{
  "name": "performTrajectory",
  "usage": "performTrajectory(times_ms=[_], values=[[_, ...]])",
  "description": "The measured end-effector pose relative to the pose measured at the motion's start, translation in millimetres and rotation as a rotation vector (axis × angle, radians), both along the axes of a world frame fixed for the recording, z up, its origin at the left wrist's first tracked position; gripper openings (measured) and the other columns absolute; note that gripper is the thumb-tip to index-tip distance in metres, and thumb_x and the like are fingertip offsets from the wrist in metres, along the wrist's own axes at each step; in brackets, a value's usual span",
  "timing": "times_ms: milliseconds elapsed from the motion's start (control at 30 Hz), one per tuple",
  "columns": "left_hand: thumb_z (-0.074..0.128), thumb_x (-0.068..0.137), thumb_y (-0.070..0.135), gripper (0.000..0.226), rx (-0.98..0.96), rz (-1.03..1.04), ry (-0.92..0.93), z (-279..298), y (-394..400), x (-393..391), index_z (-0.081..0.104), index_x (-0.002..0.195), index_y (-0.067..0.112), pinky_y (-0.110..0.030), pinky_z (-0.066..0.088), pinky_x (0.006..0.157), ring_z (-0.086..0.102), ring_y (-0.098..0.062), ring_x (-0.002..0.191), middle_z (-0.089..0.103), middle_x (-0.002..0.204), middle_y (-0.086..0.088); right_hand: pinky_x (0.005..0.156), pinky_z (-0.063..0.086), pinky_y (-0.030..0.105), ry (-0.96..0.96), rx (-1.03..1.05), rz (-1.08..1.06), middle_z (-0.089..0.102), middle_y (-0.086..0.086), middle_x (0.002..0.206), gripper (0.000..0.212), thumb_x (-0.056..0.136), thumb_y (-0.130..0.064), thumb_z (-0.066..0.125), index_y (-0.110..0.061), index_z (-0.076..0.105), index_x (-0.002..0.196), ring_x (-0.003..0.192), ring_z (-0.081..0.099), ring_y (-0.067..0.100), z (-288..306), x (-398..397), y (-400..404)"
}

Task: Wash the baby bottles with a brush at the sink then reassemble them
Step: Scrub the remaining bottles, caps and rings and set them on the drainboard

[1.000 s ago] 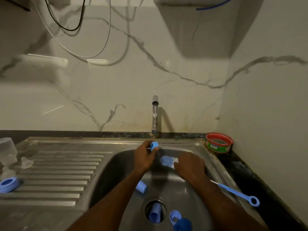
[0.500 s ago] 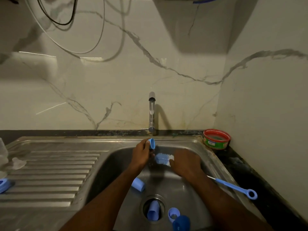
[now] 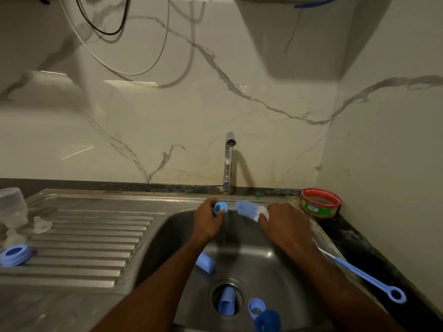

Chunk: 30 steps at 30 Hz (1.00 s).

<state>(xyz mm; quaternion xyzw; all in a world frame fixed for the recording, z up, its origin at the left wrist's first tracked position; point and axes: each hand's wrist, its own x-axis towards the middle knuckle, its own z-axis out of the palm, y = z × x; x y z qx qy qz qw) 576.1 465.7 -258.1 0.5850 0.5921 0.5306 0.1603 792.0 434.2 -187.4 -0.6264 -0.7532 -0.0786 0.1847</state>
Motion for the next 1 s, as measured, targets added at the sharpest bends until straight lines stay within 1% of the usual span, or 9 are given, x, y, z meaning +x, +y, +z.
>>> performTrajectory(times_ms=[133,267,400,433,500,600,733,867,1000], values=[[0.065,0.098,0.026,0.032,-0.055,0.005,-0.038,0.2,-0.9,6.1,0.06,0.128,0.014,-0.03,0.054,0.094,0.062,-0.009,0.102,0.067,0.119,-0.003,0.068,0.051,0.029,0.036,0.138,0.04,0.071,-0.004,0.096,0.033,0.099,-0.053,0.049,-0.028,0.067,0.112,0.077,0.064,0.013,14.1,-4.0,-16.4],[0.062,0.1,0.028,0.032,-0.054,-0.122,-0.237,7.6,-3.6,15.3,0.06,0.129,0.015,-0.033,0.059,0.09,0.068,-0.011,0.102,0.069,0.121,-0.006,0.069,0.036,0.024,-0.024,0.032,0.017,0.068,-0.003,0.104,0.031,0.103,-0.049,0.047,-0.026,0.06,0.119,0.076,0.05,0.012,15.6,-9.9,-26.4],[0.059,0.101,0.027,0.031,-0.064,-0.351,-0.305,14.4,-12.3,24.0,0.058,0.13,0.016,-0.025,0.059,0.083,0.07,-0.011,0.101,0.069,0.115,0.0,0.097,0.044,0.028,-0.044,-0.328,0.074,0.06,0.008,0.134,0.031,0.108,-0.026,0.047,-0.011,0.055,0.134,0.116,0.06,0.02,25.4,-11.6,-0.1],[0.061,0.1,0.027,0.034,-0.066,-0.397,-0.271,14.6,-13.7,25.7,0.058,0.132,0.015,-0.024,0.058,0.083,0.07,-0.009,0.103,0.068,0.116,0.002,0.102,0.043,0.032,-0.043,-0.381,0.105,0.059,0.011,0.134,0.031,0.108,-0.022,0.046,-0.008,0.054,0.134,0.121,0.058,0.024,24.5,-14.6,1.7],[0.066,0.097,0.034,0.04,-0.071,-0.447,-0.194,14.2,-12.9,27.2,0.059,0.133,0.018,-0.027,0.059,0.086,0.069,-0.009,0.105,0.069,0.119,0.004,0.087,0.053,0.044,-0.061,-0.201,0.059,0.065,0.009,0.11,0.025,0.108,-0.024,0.04,-0.013,0.058,0.119,0.102,0.065,0.029,22.2,-21.2,-7.0],[0.07,0.091,0.043,0.041,-0.051,-0.372,-0.261,14.9,-12.6,27.6,0.065,0.124,0.02,-0.029,0.061,0.082,0.072,-0.013,0.097,0.073,0.11,0.001,0.068,0.053,0.044,-0.026,0.087,0.038,0.063,0.007,0.089,0.024,0.105,-0.029,0.034,-0.016,0.055,0.106,0.081,0.065,0.029,18.6,-20.8,-18.0],[0.065,0.093,0.047,0.045,-0.223,-0.121,-0.459,10.5,-7.7,10.8,0.067,0.109,0.005,-0.021,0.052,0.058,0.067,-0.013,0.067,0.07,0.084,-0.009,0.092,0.045,0.028,0.014,-0.17,0.065,0.064,0.011,0.126,0.031,0.11,-0.026,0.039,-0.01,0.056,0.131,0.112,0.063,0.022,24.1,-14.2,-8.0],[0.051,0.103,0.046,0.04,-0.35,-0.054,-0.545,12.5,-8.7,9.3,0.057,0.114,0.008,-0.027,0.047,0.061,0.06,-0.018,0.076,0.065,0.096,-0.013,0.093,0.05,0.028,0.038,-0.176,0.091,0.066,0.006,0.121,0.029,0.104,-0.031,0.054,-0.016,0.058,0.129,0.104,0.064,0.019,17.0,-20.4,-23.4],[0.045,0.108,0.028,0.023,-0.309,-0.041,-0.874,40.1,-13.1,28.3,0.06,0.098,0.013,-0.025,0.051,0.061,0.064,-0.018,0.078,0.066,0.092,-0.01,0.089,0.053,0.033,0.029,-0.113,0.059,0.067,0.004,0.116,0.029,0.102,-0.032,0.057,-0.019,0.058,0.129,0.099,0.065,0.019,16.6,-33.5,-28.9]])
